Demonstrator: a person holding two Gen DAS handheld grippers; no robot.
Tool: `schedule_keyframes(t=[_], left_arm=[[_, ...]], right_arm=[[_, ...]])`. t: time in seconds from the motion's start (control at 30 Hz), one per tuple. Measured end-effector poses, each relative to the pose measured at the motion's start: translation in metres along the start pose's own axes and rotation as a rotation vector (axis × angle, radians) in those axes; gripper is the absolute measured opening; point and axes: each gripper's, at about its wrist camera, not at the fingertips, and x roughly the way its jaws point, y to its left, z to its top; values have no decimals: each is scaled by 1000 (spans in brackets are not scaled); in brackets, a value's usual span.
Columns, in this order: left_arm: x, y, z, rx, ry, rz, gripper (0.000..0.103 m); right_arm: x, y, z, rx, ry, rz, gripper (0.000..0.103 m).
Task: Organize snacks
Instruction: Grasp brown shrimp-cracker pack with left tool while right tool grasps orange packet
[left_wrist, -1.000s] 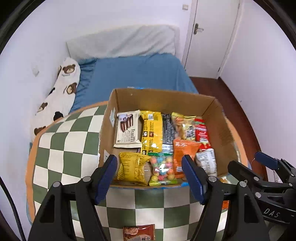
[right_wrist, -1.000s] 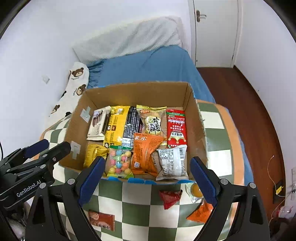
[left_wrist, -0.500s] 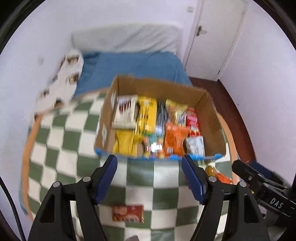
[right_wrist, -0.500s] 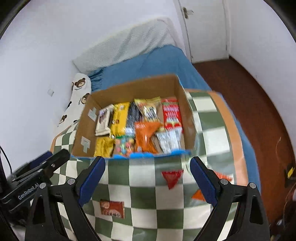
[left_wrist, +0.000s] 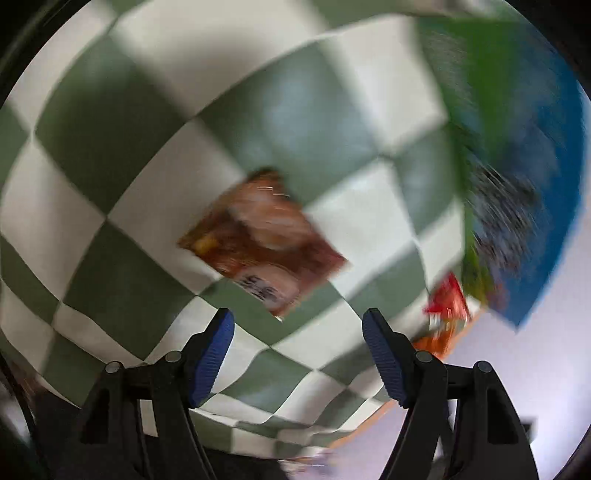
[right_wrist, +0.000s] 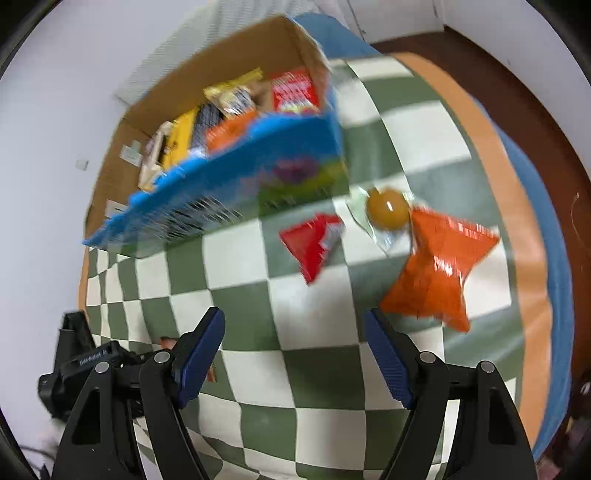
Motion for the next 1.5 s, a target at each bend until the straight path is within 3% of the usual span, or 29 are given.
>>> schedule_keyframes(t=[0.13, 0.27, 0.33, 0.43, 0.53, 0.67, 0.77, 0.83, 0.87, 1.0, 1.03, 1.1, 1.2, 1.33, 1.4, 1.5], left_arm=[[11, 13, 13, -95, -60, -5, 70], [17, 3, 15, -48, -140, 73, 70], [19, -17, 8, 64, -190, 155, 69], [27, -61, -13, 342, -264, 295, 68], [49, -96, -36, 592, -248, 402, 68], [77, -120, -61, 799, -180, 497, 69], [80, -119, -60, 761, -146, 473, 74], [75, -110, -48, 674, -115, 410, 78], [73, -107, -46, 637, -105, 382, 78], [62, -90, -39, 483, -113, 266, 76], [61, -88, -39, 465, -126, 269, 73], [59, -84, -39, 495, -148, 299, 67], [68, -95, -57, 650, -165, 400, 63], [89, -92, -103, 945, -98, 560, 63], [94, -78, -117, 1000, -55, 599, 63], [92, -61, -114, 929, -26, 550, 75]], right_arm=[[8, -15, -9, 31, -3, -16, 80], [3, -38, -17, 114, -56, -43, 80], [1, -52, -20, 168, -74, -42, 80], [3, -71, -19, 221, -72, -51, 80], [8, -86, -11, 249, -78, -71, 80], [17, -98, 12, 256, -105, -125, 80], [34, -101, 32, 224, -90, -167, 80], [53, -103, 40, 211, -40, -194, 61], [61, -103, 42, 205, -18, -190, 60], [68, -83, 30, 81, 21, -208, 53], [70, -76, 22, 51, 45, -194, 52], [73, -64, 4, -2, 100, -171, 52], [79, -50, -24, -57, 180, -139, 52], [85, -38, -49, -90, 244, -115, 52], [88, -33, -55, -96, 267, -105, 54], [93, -28, -59, -101, 277, -119, 57]])
